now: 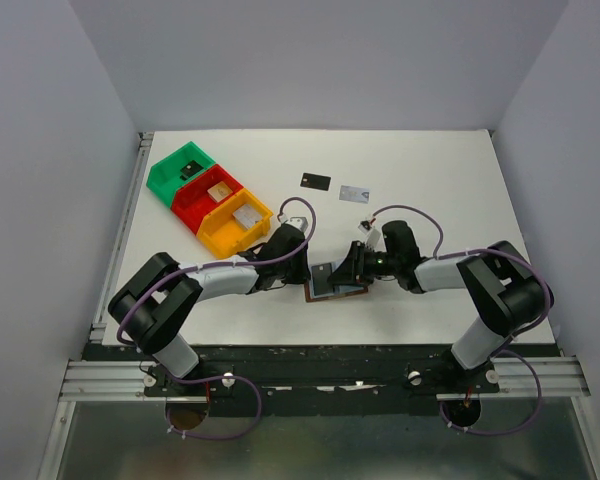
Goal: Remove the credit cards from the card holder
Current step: Remove the credit card from the card holder.
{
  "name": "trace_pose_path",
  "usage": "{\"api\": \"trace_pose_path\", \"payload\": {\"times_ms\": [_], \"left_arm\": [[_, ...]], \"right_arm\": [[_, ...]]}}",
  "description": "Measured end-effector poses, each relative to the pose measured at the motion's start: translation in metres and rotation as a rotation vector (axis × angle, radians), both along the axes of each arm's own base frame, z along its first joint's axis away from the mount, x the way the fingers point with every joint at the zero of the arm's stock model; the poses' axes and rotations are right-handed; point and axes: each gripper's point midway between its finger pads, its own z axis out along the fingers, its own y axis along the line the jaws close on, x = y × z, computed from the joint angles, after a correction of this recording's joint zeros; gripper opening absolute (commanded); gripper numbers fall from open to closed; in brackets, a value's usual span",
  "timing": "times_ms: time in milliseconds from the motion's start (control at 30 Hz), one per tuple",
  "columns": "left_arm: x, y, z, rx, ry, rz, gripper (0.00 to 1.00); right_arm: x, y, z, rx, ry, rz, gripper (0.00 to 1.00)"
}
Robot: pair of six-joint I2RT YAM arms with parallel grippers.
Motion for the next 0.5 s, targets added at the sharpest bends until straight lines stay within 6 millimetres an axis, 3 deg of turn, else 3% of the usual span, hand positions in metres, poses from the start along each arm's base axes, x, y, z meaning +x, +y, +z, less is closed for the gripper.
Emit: {"api": "trace_pose_path", "payload": {"times_ms": [233,500], "left_arm": [[0.0011,-0.0015,0.0003,-0.006,-0.004,0.000,0.23],[0.0023,-0.0044,0.0007,-0.026,-0.014,-0.002,0.20]], "right_arm": [[0.0004,0.0042,0.0068,0.044,-0.007,0.006,0.40],[-0.0007,0.0051,-0.0001,0.050,0.030,0.005,0.40]]}}
